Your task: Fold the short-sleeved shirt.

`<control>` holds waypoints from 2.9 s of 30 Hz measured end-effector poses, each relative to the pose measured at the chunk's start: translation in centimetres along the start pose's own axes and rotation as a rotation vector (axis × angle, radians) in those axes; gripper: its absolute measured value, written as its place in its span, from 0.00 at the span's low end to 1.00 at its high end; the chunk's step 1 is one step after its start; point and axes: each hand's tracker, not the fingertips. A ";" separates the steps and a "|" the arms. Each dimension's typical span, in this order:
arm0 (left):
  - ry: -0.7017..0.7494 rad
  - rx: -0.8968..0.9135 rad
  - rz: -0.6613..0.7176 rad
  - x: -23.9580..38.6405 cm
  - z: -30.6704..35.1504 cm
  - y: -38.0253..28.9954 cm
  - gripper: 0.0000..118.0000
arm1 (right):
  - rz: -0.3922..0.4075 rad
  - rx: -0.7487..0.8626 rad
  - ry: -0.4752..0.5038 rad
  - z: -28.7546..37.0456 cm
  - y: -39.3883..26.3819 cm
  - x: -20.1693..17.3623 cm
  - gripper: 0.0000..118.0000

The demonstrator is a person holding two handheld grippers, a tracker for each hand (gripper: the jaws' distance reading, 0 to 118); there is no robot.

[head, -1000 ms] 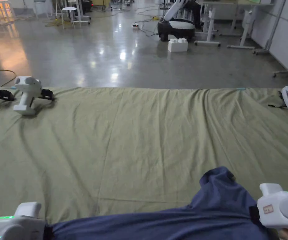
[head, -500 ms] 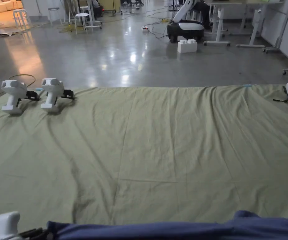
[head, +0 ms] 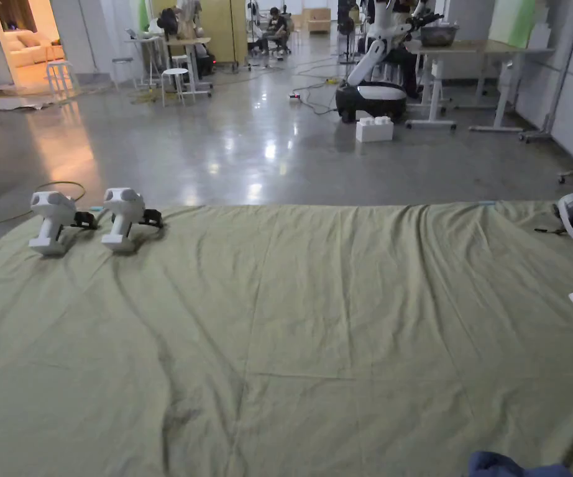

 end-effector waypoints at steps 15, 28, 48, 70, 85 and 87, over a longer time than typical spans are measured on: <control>-0.072 0.524 -0.274 12.2 14.3 0.9 0.68 | 0.219 0.547 0.170 14.6 2.6 -11.4 0.43; -0.116 0.466 -0.223 11.8 13.7 0.5 0.02 | 0.207 0.506 0.186 13.1 1.1 -12.1 0.08; -0.476 -0.118 0.667 -7.0 -9.2 -4.4 0.97 | 0.139 0.358 0.189 12.4 -0.4 -11.3 0.06; -0.382 0.028 0.657 -7.0 -3.8 0.7 0.12 | 0.102 0.301 0.174 11.9 -0.7 -11.0 0.06; -0.213 0.074 0.173 2.6 0.1 6.8 0.12 | -0.035 0.320 0.218 11.4 -1.3 -8.7 0.06; -0.219 0.007 0.113 7.5 -2.6 5.7 0.12 | -0.030 0.334 0.207 12.1 -1.4 -8.8 0.06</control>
